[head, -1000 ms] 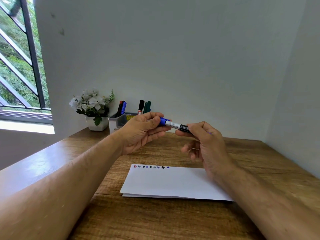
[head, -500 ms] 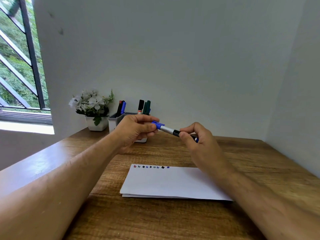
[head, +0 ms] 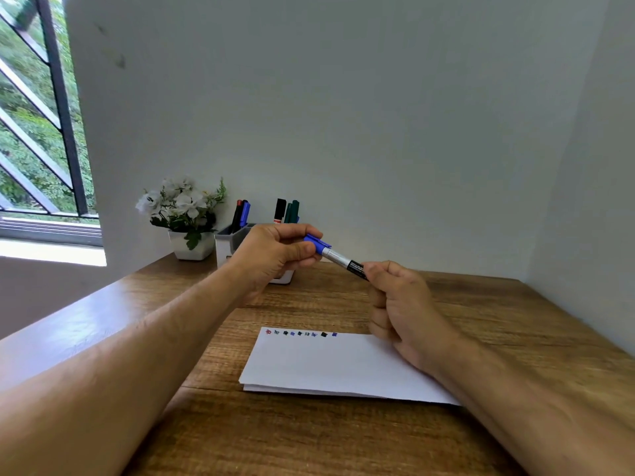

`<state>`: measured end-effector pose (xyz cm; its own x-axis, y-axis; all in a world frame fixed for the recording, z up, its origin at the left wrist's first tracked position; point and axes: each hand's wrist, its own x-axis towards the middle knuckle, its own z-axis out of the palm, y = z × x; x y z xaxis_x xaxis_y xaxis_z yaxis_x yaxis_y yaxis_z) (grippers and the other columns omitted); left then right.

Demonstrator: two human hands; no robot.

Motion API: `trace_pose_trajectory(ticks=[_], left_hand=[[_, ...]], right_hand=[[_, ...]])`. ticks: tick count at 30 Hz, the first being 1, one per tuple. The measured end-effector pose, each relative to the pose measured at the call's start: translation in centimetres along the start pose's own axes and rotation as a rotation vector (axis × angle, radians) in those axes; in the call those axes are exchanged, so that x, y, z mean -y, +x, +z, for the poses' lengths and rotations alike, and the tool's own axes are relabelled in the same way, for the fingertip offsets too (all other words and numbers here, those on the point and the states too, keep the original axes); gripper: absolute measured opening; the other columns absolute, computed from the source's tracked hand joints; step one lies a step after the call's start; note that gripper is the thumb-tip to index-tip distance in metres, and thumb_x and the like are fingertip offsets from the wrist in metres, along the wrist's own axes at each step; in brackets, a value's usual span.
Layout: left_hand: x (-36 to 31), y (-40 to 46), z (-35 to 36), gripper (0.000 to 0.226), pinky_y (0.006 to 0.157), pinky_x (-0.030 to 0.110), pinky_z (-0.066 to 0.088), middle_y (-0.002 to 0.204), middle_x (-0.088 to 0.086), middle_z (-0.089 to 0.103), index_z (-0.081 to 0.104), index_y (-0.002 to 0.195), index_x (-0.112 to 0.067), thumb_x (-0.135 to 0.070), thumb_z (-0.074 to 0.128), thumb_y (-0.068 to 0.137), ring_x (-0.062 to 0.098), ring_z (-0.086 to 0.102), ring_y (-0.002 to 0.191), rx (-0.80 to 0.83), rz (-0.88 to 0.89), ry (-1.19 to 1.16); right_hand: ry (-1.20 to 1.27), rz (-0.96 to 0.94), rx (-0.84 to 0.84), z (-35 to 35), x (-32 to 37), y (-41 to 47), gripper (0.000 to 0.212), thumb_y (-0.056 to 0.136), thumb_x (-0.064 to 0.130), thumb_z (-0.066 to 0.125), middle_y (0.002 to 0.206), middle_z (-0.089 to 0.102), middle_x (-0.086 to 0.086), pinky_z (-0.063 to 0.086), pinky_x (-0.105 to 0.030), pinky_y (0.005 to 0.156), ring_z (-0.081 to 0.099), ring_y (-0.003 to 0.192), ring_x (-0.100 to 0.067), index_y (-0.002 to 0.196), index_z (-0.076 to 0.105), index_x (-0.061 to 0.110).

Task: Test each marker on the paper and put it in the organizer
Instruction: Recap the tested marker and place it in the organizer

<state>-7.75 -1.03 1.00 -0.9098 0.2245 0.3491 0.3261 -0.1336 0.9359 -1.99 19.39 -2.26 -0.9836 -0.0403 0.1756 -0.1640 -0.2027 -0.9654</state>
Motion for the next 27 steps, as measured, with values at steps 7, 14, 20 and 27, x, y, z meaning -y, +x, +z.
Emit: trace_pose_trajectory(ticks=[7, 14, 20, 27], left_hand=[[0.4, -0.5, 1.0, 0.028, 0.068, 0.02, 0.058, 0.105, 0.016, 0.074, 0.075, 0.103, -0.012, -0.006, 0.069, 0.077, 0.025, 0.074, 0.095, 0.024, -0.039, -0.181], [0.6, -0.6, 3.0, 0.043, 0.066, 0.028, 0.06, 0.099, 0.02, 0.074, 0.067, 0.119, -0.02, -0.014, 0.073, 0.076, 0.024, 0.075, 0.083, -0.051, -0.046, -0.247], [0.4, -0.1, 2.5, 0.039, 0.071, 0.029, 0.06, 0.127, 0.019, 0.057, 0.059, 0.124, -0.022, 0.0, 0.06, 0.092, 0.026, 0.069, 0.104, -0.153, -0.047, -0.179], [0.5, 1.0, 1.7, 0.052, 0.081, 0.033, 0.058, 0.114, 0.006, 0.062, 0.037, 0.142, -0.024, 0.004, 0.044, 0.099, 0.019, 0.062, 0.102, -0.278, 0.076, 0.076]], right_hand=[[-0.01, -0.015, -0.022, -0.5, 0.0, 0.3, 0.02, 0.103, 0.023, 0.052, 0.048, 0.032, 0.008, 0.023, -0.015, 0.035, 0.021, 0.033, -0.008, 0.085, 0.058, 0.019], [-0.243, -0.198, -0.048, 0.1, -0.5, 0.7, 0.01, 0.101, 0.03, 0.057, 0.05, 0.042, 0.009, 0.026, -0.02, 0.035, 0.032, 0.038, -0.007, 0.098, 0.064, 0.023], [-0.254, -0.118, -0.144, -0.2, -0.7, 0.9, 0.027, 0.094, 0.024, 0.069, 0.08, 0.059, -0.013, 0.028, -0.019, 0.033, 0.037, 0.032, -0.006, 0.118, 0.058, 0.024], [-0.344, -0.036, -0.104, -0.4, -1.3, 0.9, 0.034, 0.094, 0.021, 0.069, 0.047, 0.045, 0.011, 0.027, -0.019, 0.035, 0.035, 0.034, -0.006, 0.126, 0.058, 0.02]])
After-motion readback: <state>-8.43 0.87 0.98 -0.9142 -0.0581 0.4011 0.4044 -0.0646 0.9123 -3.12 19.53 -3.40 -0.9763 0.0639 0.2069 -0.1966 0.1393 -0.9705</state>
